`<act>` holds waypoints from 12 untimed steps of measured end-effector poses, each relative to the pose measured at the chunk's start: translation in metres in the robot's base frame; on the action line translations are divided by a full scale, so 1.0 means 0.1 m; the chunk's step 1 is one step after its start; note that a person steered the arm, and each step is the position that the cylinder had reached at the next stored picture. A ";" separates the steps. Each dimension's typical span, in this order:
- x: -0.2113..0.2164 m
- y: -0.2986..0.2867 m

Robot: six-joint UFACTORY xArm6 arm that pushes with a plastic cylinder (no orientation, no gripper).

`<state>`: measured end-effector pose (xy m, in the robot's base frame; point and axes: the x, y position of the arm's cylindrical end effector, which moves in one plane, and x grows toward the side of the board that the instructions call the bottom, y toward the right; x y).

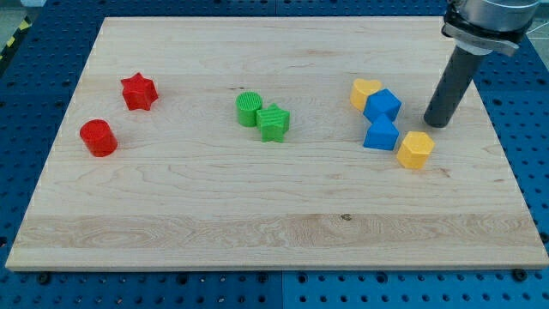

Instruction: Move the blue cube towards green star

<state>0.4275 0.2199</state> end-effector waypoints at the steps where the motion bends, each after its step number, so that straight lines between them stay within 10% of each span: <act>1: -0.04 0.00; 12: 0.12 -0.85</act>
<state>0.4390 0.1349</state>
